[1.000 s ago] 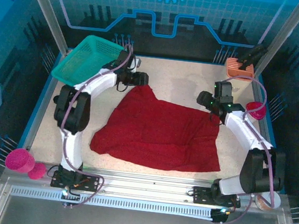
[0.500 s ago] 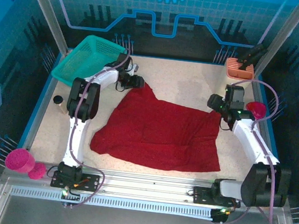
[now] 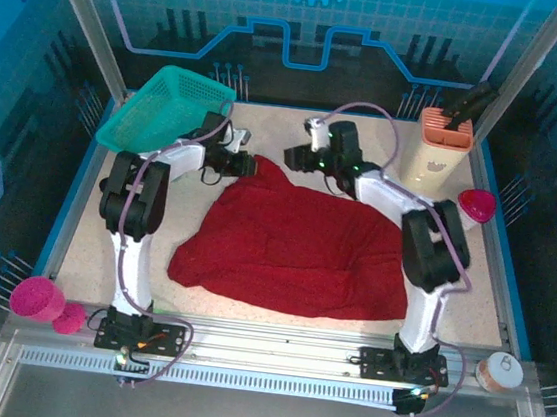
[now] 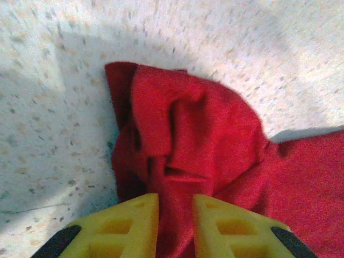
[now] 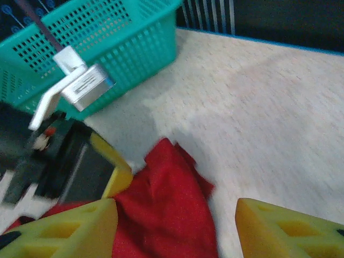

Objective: Fold the inside-out t-shirt

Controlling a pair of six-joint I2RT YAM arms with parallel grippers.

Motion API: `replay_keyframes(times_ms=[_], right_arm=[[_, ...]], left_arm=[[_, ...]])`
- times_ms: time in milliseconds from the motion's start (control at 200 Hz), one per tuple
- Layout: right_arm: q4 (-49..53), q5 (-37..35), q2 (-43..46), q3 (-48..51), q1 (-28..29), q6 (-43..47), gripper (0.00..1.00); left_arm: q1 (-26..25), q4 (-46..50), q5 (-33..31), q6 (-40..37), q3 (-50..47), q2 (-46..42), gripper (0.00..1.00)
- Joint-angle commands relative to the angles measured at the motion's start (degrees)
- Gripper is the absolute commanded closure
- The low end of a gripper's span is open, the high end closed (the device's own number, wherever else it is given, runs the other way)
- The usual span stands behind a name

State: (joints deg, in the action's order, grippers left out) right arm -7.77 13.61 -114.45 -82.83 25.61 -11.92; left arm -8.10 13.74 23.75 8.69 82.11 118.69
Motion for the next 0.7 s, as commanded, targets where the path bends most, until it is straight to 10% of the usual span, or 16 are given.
replay_keyframes(times_ms=[0, 340, 545, 690], right_arm=[[2.82, 1.96, -9.25, -11.13, 3.51, 1.29, 0.37], [27.9, -11.15, -32.52, -41.05, 4.38, -8.92, 0.38], [26.45, -5.21, -34.99, -44.45, 3.32, -13.4, 1.0], [24.77, -5.57, -31.98, -42.59, 1.46, -18.31, 1.0]], left_arm=[[1.55, -7.43, 3.55, 0.72, -2.94, -2.24, 0.72], [2.03, -1.87, 0.7, 2.98, 0.66, 2.05, 0.66], [1.78, 4.1, 1.79, 2.1, 8.5, 7.28, 0.64], [1.34, 6.51, 2.95, 0.66, 11.82, 9.0, 0.85]])
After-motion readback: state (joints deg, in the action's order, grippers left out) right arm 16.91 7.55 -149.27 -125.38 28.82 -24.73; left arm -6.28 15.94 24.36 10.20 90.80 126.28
